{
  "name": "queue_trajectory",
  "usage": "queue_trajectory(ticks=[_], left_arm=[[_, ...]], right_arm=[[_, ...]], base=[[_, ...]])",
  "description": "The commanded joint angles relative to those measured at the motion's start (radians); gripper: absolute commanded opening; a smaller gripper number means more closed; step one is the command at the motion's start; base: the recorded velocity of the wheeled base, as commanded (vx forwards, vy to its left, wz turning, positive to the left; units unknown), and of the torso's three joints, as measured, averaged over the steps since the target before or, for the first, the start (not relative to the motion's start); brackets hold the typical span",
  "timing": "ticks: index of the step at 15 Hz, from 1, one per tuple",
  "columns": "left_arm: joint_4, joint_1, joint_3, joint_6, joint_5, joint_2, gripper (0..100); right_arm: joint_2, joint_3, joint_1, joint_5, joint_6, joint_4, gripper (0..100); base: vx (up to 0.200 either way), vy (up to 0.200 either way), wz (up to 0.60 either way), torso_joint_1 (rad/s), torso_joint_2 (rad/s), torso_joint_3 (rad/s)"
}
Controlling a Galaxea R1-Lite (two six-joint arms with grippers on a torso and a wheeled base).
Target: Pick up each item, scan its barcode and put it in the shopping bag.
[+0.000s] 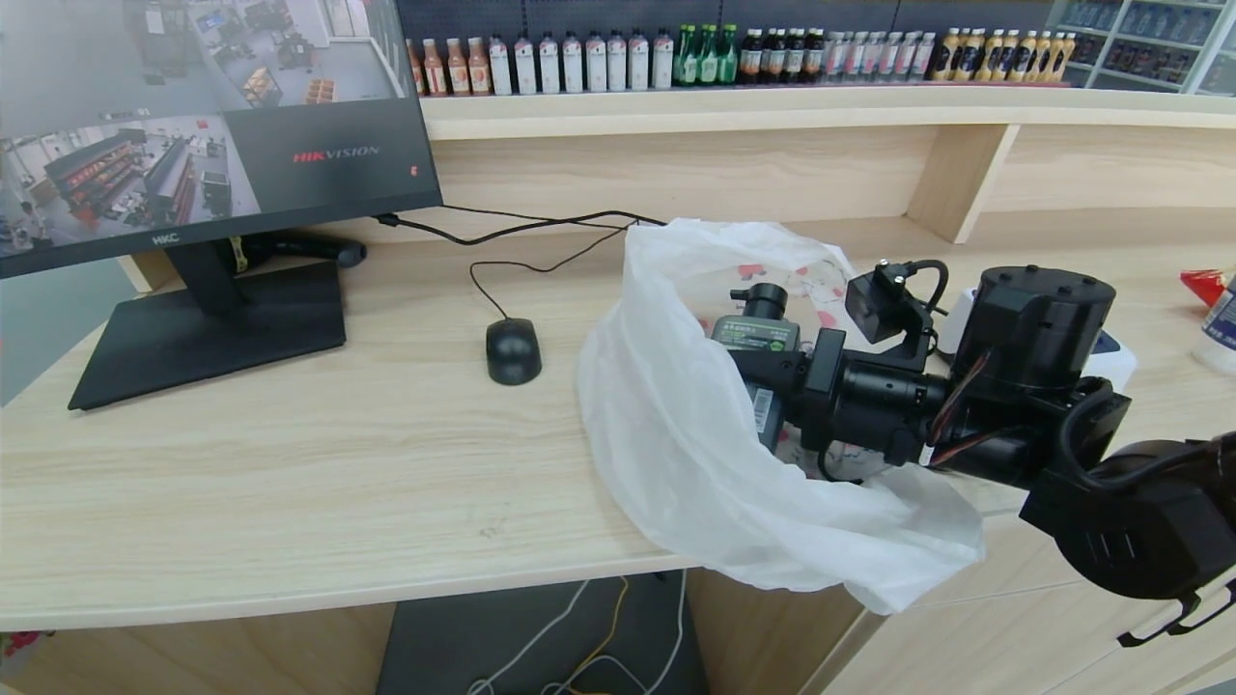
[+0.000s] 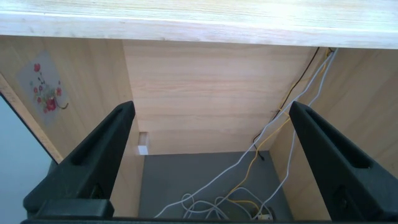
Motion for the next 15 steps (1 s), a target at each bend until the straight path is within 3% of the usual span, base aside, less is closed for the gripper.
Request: queue_trajectory(ticks=[1, 7, 8, 15], left_arm=[[0.000, 0.000, 0.000, 0.000, 0.000, 0.000, 100], [0.000, 0.000, 0.000, 0.000, 0.000, 0.000, 100], [0.000, -0.002, 0.000, 0.000, 0.000, 0.000, 100], [0.000, 0.000, 0.000, 0.000, 0.000, 0.000, 100]], right_arm=[[0.002, 0.000, 0.000, 0.001, 0.001, 0.005, 0], [0.003, 0.002, 0.000, 0.002, -0.007, 0.003, 0], [0.002, 0.003, 0.000, 0.002, -0.007, 0.003, 100], [-0.026, 0.016, -0.028, -0.027, -0.021, -0.005, 100]], base=[[0.000, 0.000, 0.00, 0.000, 0.00, 0.000], [0.000, 0.000, 0.00, 0.000, 0.00, 0.000], [0.000, 0.000, 0.00, 0.000, 0.00, 0.000], [0.000, 0.000, 0.00, 0.000, 0.00, 0.000]])
